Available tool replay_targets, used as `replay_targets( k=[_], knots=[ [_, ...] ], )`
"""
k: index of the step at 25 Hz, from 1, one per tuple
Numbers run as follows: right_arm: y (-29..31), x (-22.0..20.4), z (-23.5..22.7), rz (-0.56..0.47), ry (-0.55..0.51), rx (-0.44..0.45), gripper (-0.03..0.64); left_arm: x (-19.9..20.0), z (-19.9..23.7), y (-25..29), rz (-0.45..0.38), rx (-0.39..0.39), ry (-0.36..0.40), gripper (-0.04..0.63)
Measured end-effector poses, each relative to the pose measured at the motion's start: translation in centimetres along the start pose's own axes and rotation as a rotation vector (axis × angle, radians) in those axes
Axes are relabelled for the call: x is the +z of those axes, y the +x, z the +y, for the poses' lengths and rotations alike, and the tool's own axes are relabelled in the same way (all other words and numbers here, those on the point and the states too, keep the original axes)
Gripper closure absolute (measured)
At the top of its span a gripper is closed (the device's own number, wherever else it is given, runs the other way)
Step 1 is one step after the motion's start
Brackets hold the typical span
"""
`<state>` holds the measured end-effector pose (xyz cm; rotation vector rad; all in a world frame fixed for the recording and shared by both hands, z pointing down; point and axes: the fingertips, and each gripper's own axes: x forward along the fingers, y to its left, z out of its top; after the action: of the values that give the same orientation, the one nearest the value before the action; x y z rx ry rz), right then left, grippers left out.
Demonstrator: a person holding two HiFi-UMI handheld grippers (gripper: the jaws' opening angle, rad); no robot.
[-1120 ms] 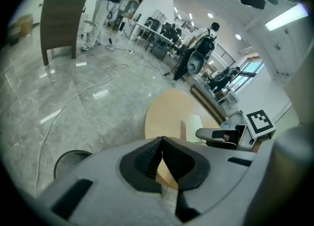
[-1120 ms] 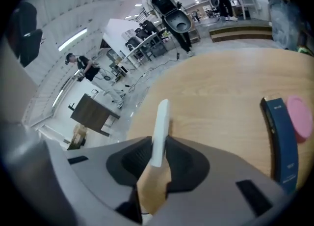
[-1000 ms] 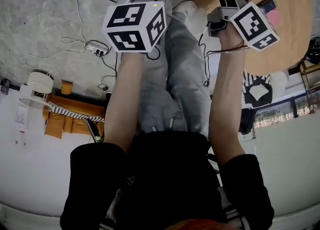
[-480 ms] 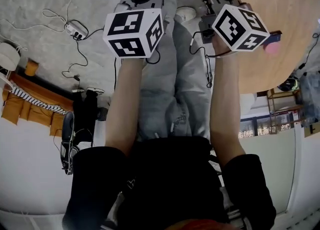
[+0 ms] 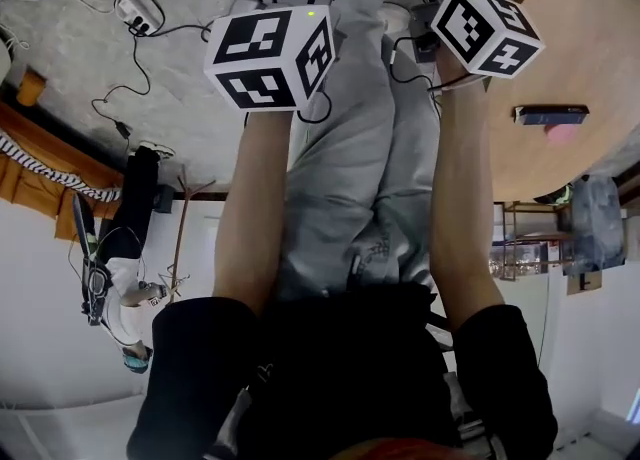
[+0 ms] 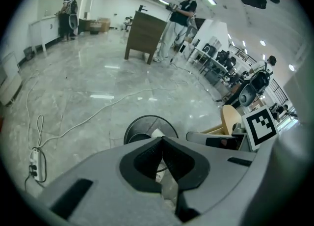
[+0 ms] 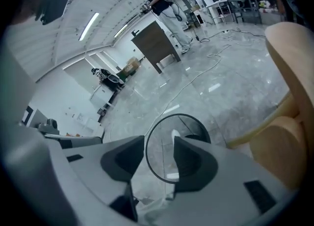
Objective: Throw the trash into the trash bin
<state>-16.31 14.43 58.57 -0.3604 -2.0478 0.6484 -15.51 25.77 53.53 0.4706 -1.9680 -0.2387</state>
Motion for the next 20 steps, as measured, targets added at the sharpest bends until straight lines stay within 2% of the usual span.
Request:
replay_targets(
  k=[4, 8, 11, 14, 20],
  knots=[
    [-1.4, -0.9, 0.5, -0.013, 0.036, 0.010, 0.447, -0.5, -0.7, -0.9, -0.007, -0.009, 0.005, 0.589],
    [-4.2, -0.3, 0.0, -0.079, 0.073, -0.021, 0.570, 0.3, -2.9, -1.1, -0.007, -0.052, 0.056, 0.589],
    [-6.6, 0.4, -0.4, -0.132, 0.096, -0.026, 0.591, 1.1, -5.0, -1.0, -0.003, -0.085, 0.104, 0.589],
    [-9.5, 0.6, -1.4, -0.189, 0.134, -0.046, 0.595, 1.5, -8.0, -0.8, 0.011, -0.129, 0.171, 0.589],
    [-16.2, 0.7, -3.6, -0.344, 0.252, -0.140, 0.598, 1.7, -14.6, -0.9, 0.058, -0.238, 0.341, 0.589]
  ],
)
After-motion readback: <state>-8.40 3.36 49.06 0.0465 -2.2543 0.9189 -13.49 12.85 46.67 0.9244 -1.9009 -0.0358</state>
